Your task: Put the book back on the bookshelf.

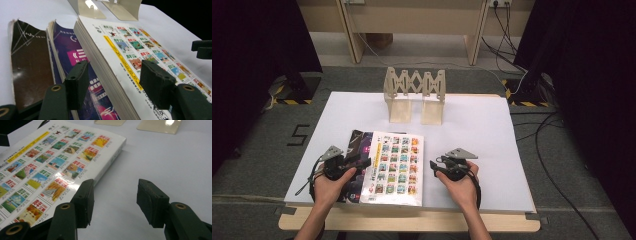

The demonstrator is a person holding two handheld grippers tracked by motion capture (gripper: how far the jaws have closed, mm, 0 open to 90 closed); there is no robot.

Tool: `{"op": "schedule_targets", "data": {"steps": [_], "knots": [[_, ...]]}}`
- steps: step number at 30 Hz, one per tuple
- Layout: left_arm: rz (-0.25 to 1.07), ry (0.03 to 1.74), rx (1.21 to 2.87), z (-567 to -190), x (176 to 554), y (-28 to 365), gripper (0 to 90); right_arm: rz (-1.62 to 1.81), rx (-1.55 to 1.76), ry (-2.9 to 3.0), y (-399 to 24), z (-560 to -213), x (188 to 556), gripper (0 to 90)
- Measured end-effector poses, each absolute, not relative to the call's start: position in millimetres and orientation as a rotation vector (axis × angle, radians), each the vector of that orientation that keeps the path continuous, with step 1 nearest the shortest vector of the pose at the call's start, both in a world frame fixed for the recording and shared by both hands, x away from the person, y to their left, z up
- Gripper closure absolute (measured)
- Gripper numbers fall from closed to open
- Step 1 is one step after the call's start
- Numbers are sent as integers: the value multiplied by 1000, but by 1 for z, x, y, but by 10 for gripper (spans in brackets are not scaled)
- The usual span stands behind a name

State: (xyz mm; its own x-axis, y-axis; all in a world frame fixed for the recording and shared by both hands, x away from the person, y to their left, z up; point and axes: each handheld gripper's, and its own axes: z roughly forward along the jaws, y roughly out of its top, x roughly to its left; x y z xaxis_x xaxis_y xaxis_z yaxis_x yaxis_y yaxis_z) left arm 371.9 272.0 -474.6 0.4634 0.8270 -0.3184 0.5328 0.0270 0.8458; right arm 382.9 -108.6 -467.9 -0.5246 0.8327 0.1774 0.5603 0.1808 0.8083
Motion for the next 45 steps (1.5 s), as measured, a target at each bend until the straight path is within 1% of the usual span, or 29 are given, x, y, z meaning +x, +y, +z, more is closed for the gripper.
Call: {"op": "schedule_targets", "data": {"steps": [6,10,17,21,29,30,32,36,45], "knots": [[330,1211,1654,-473,375,272,395,1296,1343,2194,-103,-461,390,498],[307,1235,1666,-474,378,271,390,1306,1423,2217,-99,-460,393,519],[270,1217,1717,-467,393,260,383,1327,1455,2281,-83,-460,402,516],[283,1230,1746,-467,400,254,383,1314,1484,2305,-78,-463,406,517],[251,1228,1792,-470,404,247,379,1294,1573,2374,-70,-473,409,494],[249,1229,1794,-470,404,247,379,1295,1595,2377,-67,-475,409,467],[230,1232,1798,-473,405,246,380,1291,1607,2373,-66,-475,409,465],[244,1234,1808,-476,407,245,391,1282,1646,2368,-66,-476,411,462],[232,1233,1810,-473,407,247,415,1297,1717,2376,-69,-477,417,464]]}}
